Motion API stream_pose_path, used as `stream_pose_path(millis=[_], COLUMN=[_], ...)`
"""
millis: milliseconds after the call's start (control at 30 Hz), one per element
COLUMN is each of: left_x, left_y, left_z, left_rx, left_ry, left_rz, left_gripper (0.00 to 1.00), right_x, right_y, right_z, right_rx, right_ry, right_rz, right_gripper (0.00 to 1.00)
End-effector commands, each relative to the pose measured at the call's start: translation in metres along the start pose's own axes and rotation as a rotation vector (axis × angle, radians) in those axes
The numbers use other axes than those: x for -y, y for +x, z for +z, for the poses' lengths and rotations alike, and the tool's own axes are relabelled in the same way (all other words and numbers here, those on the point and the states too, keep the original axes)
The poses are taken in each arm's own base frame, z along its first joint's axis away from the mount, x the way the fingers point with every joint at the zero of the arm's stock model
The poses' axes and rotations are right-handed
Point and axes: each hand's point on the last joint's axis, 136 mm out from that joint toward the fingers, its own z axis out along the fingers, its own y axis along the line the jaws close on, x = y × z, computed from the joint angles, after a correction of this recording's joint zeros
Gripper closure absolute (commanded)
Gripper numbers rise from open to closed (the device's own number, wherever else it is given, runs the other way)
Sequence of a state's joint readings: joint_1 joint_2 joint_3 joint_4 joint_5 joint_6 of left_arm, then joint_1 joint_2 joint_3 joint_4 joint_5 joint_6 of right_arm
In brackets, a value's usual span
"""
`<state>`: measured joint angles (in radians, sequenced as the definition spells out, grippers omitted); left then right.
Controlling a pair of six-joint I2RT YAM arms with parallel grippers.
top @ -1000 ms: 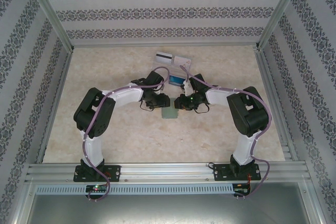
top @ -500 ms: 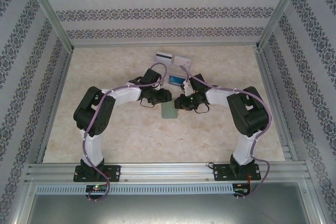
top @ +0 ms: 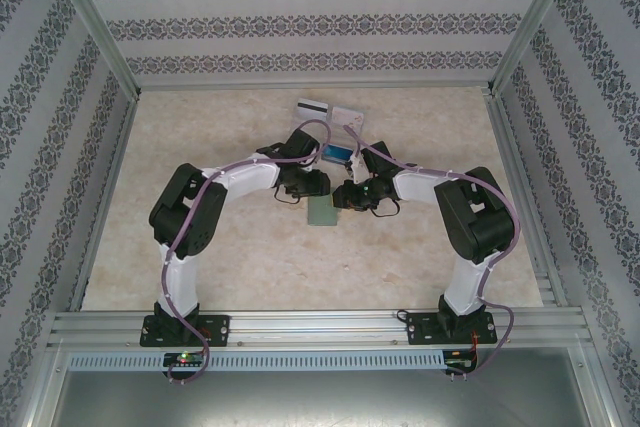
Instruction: Put the credit cards into the card holder
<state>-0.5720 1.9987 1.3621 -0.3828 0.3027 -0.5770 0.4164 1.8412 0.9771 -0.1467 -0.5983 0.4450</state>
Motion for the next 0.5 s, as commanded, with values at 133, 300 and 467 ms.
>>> stream_pose_path(millis=[133, 300, 467], left_x=[0.004, -0.005, -0.023], left_y=[0.009, -0.005, 0.014], left_z=[-0.017, -0.037, -0.039], left_rx=[-0.020, 0.046, -0.018], left_ry=[-0.046, -0.139, -0.205], left_rz=[0.056, 0.109, 0.111], left_gripper=[0.53, 0.50, 0.47], right_x=[0.010, 0.008, 0.008], right_y=[0.010, 0.007, 0.006], right_z=[0.003, 0.000, 0.003], right_rx=[-0.023, -0.019, -0.023], right_ry=[0.043, 0.035, 0.032], right_rz=[0.017, 0.011, 0.013], right_gripper=[0.73, 0.73, 0.73])
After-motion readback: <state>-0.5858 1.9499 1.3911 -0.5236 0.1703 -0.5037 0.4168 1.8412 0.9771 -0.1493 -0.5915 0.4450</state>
